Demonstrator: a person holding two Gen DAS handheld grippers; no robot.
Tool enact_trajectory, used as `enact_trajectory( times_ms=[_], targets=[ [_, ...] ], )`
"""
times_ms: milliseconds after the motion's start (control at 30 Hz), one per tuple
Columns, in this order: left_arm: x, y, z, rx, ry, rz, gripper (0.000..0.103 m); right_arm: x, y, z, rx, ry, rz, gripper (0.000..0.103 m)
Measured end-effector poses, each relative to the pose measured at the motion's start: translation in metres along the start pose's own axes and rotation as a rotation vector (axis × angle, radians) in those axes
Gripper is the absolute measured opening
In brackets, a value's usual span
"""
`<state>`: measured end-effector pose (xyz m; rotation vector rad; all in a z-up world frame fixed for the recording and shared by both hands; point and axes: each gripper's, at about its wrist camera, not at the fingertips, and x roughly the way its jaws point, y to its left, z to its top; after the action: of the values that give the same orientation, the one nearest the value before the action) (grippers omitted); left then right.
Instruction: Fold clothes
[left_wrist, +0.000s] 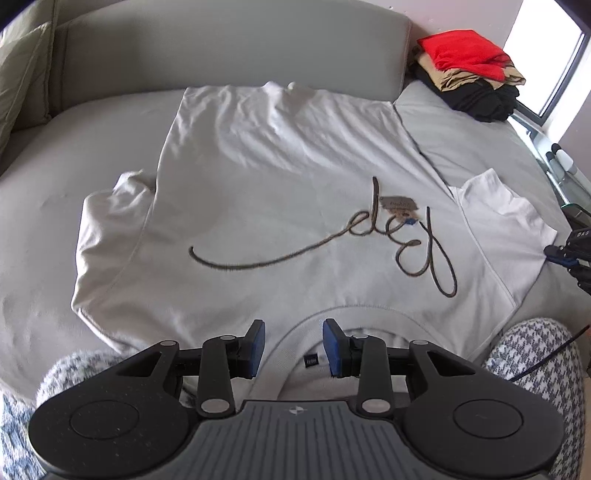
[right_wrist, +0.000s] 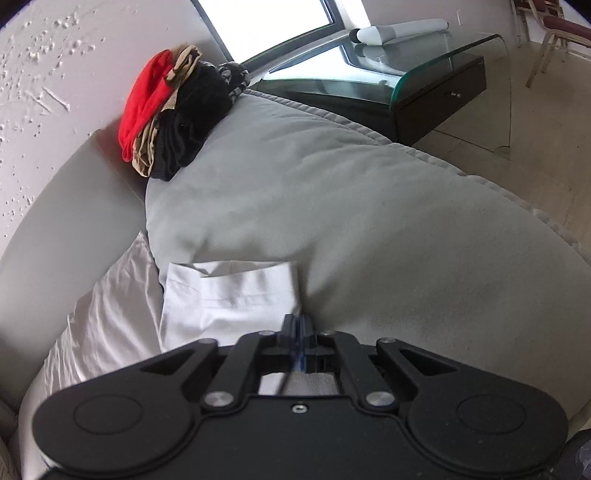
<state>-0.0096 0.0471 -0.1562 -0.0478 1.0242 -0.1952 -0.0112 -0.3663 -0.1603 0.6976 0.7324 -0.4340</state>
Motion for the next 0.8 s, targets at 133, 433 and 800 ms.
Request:
enact_trajectory(
  times_ms=[133, 433, 800],
  targets=[
    [-0.002, 0.006, -0.004, -0.019, -0.004, 0.026, 0.033, -0.023, 0.007, -0.003, -0.015, -0.003, 0.029, 0.030],
    [0.020, 0.020, -0.005, -0.074, -0.012, 0.096, 0.024, -0.016, 0.068, -0.046, -0.221, 0.263, 0.286, 0.018],
    [-0.020, 0.080, 0.000, -0.221, -0.084, -0.005, 0.013, -0.017, 0.157, -0.134, -0.429, 0.512, 0.479, 0.024]
  ],
)
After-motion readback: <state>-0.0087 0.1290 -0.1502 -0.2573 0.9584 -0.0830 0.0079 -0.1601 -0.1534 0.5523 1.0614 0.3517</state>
